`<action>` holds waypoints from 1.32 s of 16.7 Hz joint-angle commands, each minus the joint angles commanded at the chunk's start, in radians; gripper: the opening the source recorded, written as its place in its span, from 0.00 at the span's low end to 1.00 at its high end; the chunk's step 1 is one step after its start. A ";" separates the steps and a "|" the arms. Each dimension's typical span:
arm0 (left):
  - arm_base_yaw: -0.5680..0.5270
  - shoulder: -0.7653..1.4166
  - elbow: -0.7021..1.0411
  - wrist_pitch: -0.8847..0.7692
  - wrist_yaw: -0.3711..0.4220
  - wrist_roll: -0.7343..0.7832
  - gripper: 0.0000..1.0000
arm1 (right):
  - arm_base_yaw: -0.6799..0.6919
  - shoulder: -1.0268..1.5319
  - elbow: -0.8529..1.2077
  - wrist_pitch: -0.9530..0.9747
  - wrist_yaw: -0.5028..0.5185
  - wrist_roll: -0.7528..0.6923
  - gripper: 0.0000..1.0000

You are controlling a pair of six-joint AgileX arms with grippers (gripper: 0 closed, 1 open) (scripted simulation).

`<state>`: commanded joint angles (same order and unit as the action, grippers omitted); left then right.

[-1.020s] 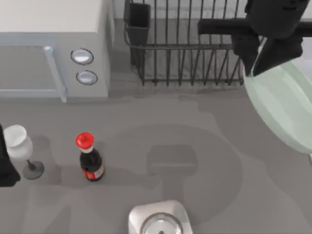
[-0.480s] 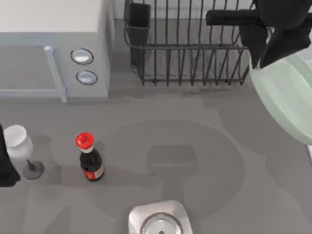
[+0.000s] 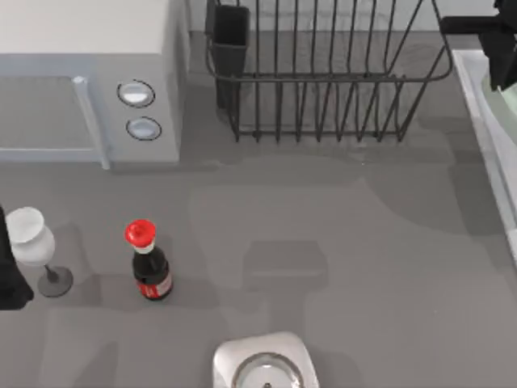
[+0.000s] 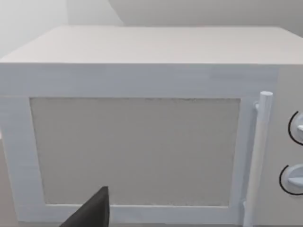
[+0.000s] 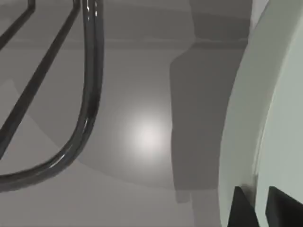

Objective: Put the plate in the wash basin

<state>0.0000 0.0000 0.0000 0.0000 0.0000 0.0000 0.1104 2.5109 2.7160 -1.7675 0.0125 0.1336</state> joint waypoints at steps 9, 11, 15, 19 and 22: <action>0.000 0.000 0.000 0.000 0.000 0.000 1.00 | -0.193 0.201 0.187 0.010 -0.003 -0.193 0.00; 0.000 0.000 0.000 0.000 0.000 0.000 1.00 | -0.193 0.201 0.187 0.010 -0.003 -0.193 0.08; 0.000 0.000 0.000 0.000 0.000 0.000 1.00 | -0.193 0.201 0.187 0.010 -0.003 -0.193 0.38; 0.000 0.000 0.000 0.000 0.000 0.000 1.00 | -0.193 0.201 0.187 0.010 -0.003 -0.193 0.68; 0.000 0.000 0.000 0.000 0.000 0.000 1.00 | -0.193 0.201 0.187 0.010 -0.003 -0.193 0.90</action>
<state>0.0000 0.0000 0.0000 0.0000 0.0000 0.0000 -0.0825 2.7117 2.9028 -1.7577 0.0094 -0.0589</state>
